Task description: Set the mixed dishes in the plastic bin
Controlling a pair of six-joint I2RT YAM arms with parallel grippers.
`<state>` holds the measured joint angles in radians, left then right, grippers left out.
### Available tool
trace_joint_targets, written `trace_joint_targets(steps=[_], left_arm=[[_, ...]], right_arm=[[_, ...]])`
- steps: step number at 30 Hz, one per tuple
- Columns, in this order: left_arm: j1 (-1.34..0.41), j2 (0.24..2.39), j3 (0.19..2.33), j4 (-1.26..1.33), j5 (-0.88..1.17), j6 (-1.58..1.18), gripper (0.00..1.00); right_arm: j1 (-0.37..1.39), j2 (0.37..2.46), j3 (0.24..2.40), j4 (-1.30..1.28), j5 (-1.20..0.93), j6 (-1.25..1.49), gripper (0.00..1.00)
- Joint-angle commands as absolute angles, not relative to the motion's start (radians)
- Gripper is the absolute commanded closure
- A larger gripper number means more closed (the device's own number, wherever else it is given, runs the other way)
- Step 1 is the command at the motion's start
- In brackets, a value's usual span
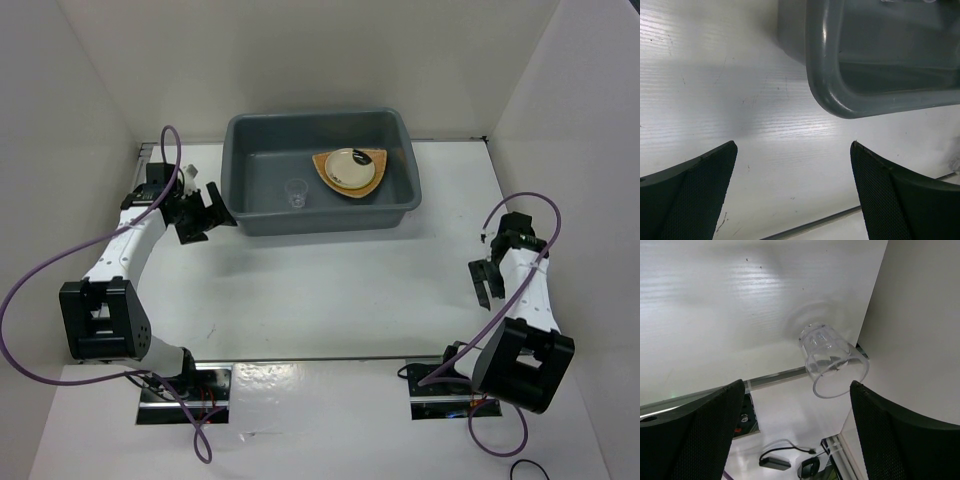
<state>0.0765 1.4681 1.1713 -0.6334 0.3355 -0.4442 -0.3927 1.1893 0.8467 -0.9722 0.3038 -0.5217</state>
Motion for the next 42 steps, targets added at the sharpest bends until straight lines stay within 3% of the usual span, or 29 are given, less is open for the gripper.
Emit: trace_joint_targets(steps=[1,12,31,38,42], left_arm=[[0.081,1.456,1.167,-0.609,0.365,-0.41,0.0],[0.091,1.447,1.158,-0.609,0.365,-0.4,0.0],[0.118,1.417,1.121,-0.618,0.365,-0.373,0.0],[0.127,1.417,1.121,-0.618,0.374,-0.373,0.0],[0.127,1.417,1.121,-0.618,0.374,-0.373,0.0]], right_arm=[[-0.397,1.15,0.896,-1.029,0.328,-0.503,0.1],[-0.397,1.105,0.802,-1.002,0.443,-0.54,0.07],[-0.416,1.114,0.71,-0.928,0.42,-0.644,0.04],[-0.452,1.173,0.701,-0.896,0.358,-0.735,0.04],[-0.521,1.235,0.683,-0.838,0.342,-0.779,0.09]])
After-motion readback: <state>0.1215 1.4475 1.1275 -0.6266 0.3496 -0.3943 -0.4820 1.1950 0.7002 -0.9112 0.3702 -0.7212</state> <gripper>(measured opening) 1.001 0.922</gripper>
